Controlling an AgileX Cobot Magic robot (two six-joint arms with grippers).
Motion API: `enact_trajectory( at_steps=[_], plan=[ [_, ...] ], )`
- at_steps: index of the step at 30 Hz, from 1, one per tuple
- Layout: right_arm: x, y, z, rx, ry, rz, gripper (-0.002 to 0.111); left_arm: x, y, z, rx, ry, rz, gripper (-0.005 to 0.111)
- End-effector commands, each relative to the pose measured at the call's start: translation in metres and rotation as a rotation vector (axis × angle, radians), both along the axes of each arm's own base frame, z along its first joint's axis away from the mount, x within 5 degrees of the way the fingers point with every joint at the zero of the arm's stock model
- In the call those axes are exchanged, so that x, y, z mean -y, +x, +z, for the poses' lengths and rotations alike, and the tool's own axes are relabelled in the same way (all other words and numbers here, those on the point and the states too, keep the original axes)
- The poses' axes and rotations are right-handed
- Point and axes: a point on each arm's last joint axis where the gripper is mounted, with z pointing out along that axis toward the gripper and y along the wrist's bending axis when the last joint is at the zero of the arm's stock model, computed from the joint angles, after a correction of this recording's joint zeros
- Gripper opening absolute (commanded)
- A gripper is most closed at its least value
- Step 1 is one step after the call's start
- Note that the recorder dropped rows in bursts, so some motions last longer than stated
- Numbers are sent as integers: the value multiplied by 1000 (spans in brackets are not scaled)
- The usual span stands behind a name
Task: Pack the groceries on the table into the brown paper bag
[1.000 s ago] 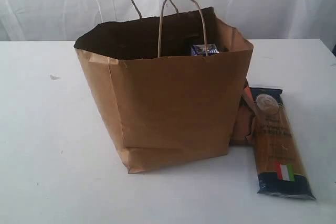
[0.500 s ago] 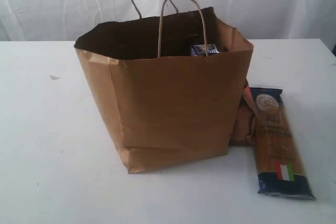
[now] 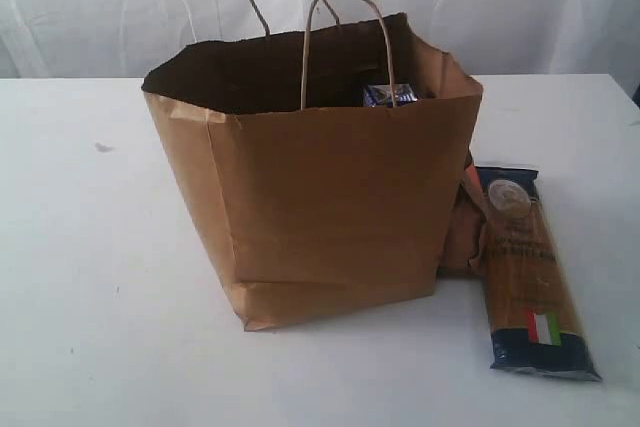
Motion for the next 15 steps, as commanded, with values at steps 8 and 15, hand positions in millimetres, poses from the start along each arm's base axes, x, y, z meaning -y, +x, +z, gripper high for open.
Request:
enact_trajectory(
  at_steps=[8,15],
  plan=[
    [0,0,-1,7,-4,-3,0,-11,-1,-53,195,-19,119,0],
    [0,0,-1,5,-4,-3,0,-12,-7,-90,262,-65,123,0]
  ],
)
